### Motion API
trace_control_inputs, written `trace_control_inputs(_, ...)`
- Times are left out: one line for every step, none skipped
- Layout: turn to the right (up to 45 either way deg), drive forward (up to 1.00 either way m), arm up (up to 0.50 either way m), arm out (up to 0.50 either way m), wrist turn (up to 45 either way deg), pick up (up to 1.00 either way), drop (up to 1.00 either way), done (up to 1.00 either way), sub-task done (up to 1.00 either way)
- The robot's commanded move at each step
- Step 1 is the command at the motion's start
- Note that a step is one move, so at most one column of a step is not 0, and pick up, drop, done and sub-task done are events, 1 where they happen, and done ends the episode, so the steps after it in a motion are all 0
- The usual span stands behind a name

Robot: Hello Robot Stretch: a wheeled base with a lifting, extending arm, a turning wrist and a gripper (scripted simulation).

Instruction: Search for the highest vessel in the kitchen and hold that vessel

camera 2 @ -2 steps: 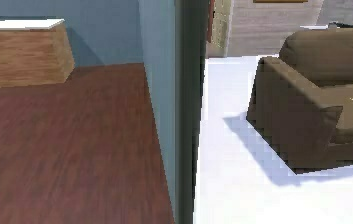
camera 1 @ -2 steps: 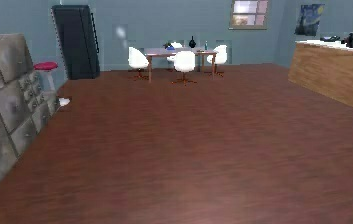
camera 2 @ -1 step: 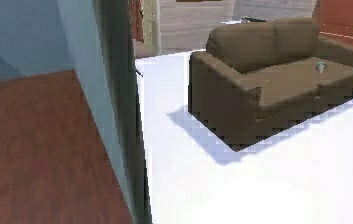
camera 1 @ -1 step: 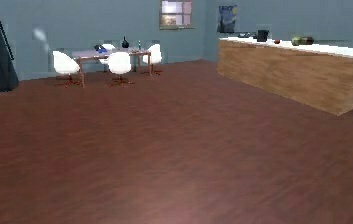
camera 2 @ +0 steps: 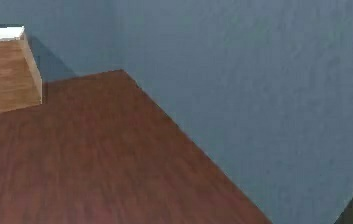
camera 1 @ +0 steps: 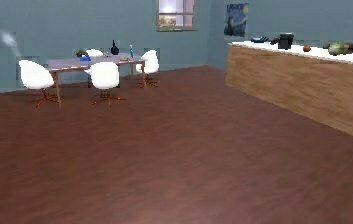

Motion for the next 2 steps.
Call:
trace_control_inputs(0.0,1.00,0.00,0.00,0.0,0.00,0.00,0.00,0.00)
trace_control_inputs(0.0,1.00,0.00,0.00,0.0,0.00,0.00,0.00,0.00)
